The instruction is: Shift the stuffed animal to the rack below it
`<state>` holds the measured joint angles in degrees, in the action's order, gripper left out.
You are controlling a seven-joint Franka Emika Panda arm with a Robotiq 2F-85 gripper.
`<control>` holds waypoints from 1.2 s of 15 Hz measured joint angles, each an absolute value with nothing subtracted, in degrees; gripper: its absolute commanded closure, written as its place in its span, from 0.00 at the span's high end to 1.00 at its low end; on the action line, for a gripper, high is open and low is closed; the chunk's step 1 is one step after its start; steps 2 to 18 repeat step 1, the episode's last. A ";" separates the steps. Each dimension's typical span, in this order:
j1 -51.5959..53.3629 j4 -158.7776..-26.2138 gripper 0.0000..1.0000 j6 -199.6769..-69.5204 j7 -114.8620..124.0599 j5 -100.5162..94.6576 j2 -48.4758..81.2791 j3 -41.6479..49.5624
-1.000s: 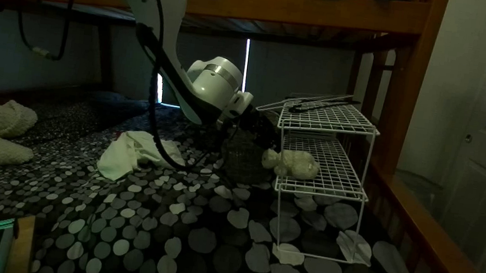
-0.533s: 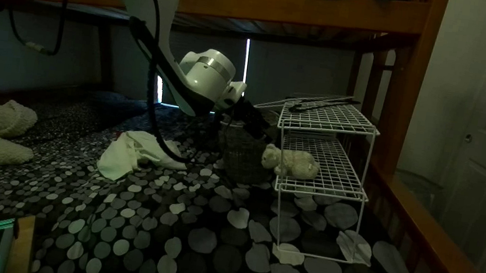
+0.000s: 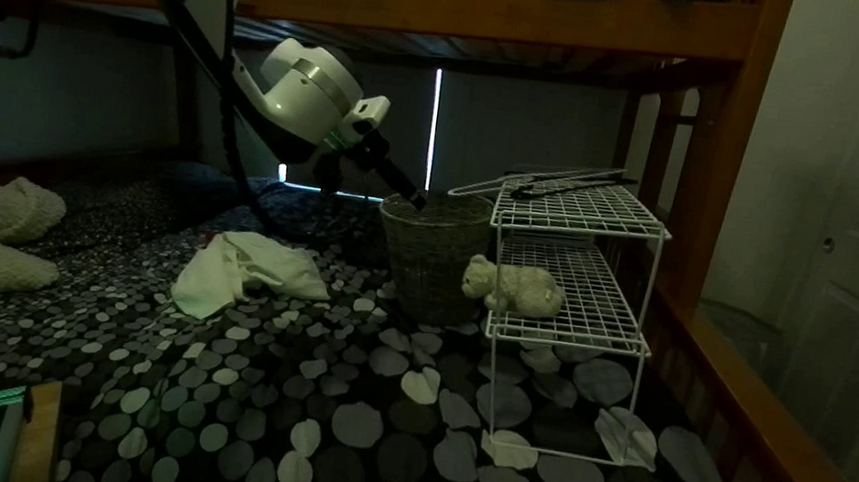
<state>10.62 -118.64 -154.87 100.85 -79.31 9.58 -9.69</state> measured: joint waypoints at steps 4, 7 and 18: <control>10.56 -119.18 1.00 -155.46 102.55 -81.94 7.34 -9.55; 10.56 -119.18 1.00 -155.46 102.55 -81.94 7.34 -9.55; 10.56 -119.18 1.00 -155.46 102.55 -81.94 7.34 -9.55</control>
